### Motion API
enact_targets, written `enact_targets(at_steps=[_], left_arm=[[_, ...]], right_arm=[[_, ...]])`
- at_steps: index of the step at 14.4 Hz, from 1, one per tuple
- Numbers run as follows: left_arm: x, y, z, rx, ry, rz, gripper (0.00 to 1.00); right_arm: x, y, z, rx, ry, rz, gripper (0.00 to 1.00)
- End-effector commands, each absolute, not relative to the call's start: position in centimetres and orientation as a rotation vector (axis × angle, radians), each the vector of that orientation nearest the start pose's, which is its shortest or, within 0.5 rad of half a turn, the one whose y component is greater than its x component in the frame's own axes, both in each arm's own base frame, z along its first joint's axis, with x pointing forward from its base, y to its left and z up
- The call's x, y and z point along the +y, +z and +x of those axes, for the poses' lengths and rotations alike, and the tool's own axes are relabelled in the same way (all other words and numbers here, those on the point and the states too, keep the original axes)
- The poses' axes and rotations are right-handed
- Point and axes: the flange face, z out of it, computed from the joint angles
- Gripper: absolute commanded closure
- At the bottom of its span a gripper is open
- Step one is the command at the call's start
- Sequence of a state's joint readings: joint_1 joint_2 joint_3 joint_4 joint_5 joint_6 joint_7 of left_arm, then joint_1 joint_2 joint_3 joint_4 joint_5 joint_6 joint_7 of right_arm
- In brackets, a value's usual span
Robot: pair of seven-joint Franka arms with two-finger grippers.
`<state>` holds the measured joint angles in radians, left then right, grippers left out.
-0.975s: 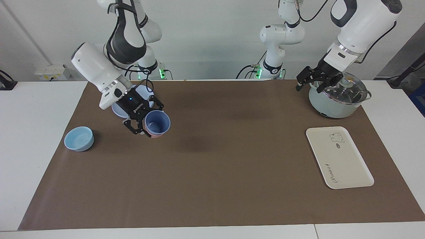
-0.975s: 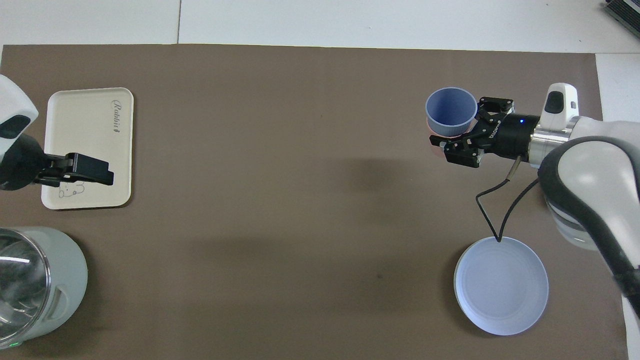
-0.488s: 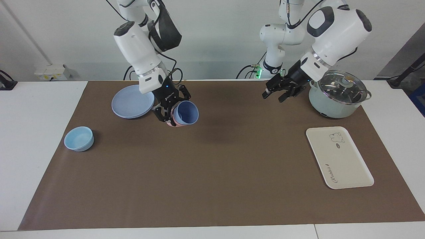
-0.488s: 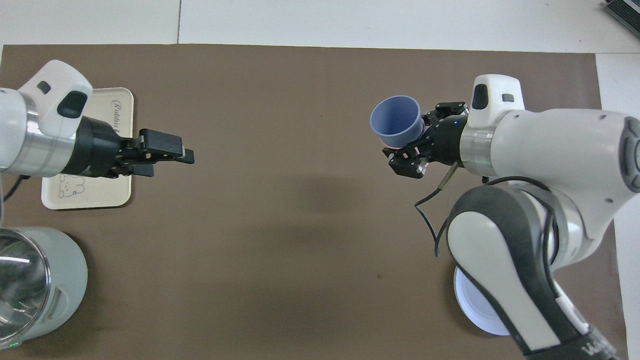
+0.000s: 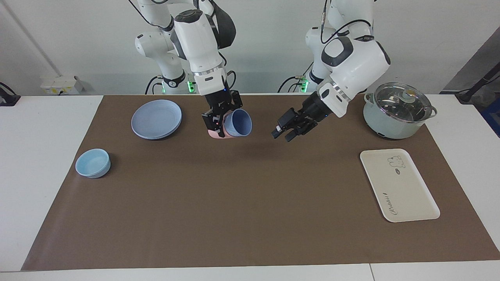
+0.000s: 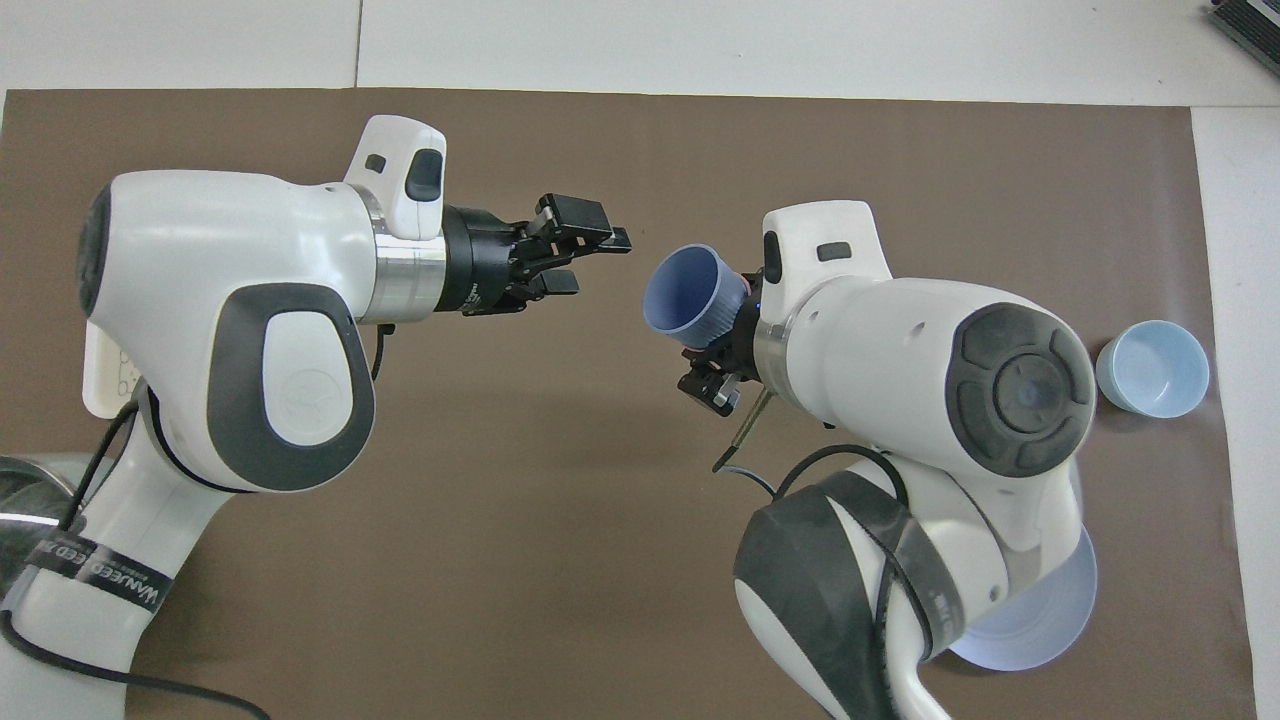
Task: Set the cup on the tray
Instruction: 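Carry the blue cup toward the left gripper while the left gripper reaches it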
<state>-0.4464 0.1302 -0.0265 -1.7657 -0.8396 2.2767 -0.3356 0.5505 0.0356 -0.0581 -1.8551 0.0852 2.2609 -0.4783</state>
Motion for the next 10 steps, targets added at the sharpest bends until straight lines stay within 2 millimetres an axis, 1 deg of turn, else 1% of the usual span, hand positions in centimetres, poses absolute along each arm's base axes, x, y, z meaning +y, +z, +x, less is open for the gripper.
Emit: enact_targets(at_steps=[1,2,4,5,6,7,8,9,10], left_arm=[[-31.7,53.4,55.3,0.355,0.039,2.281,0.31],[-32.6,53.4,54.7,0.340,0.021,2.282,0.35],[-33.8,52.9,53.6,0.292,0.000,2.304,0.38],[-34.5,52.6,52.9,0.262,-0.005,2.315,0.43],[-34.5,52.6,52.8,0.240,0.001,2.321,0.63],[-34.6,52.6,52.7,0.230,0.000,2.324,0.81],[-34.6,52.6,52.6,0.226,-0.006,2.325,0.88],[-34.7,52.5,52.5,0.218,-0.022,2.330,0.99],[-34.7,52.6,52.3,0.203,-0.028,2.343,1.00]], right_arm=[[29.4,53.6,53.7,-1.342,-0.554,-2.725,1.00],[29.4,53.5,53.7,-1.343,-0.552,-2.726,1.00],[29.4,53.6,53.7,-1.341,-0.554,-2.725,1.00],[29.4,53.6,53.7,-1.339,-0.554,-2.726,1.00],[29.4,53.6,53.7,-1.340,-0.554,-2.726,1.00],[29.3,53.6,53.7,-1.337,-0.554,-2.727,1.00],[29.3,53.6,53.8,-1.336,-0.556,-2.727,1.00],[29.3,53.6,53.8,-1.336,-0.559,-2.726,1.00],[29.3,53.6,53.8,-1.336,-0.559,-2.726,1.00]])
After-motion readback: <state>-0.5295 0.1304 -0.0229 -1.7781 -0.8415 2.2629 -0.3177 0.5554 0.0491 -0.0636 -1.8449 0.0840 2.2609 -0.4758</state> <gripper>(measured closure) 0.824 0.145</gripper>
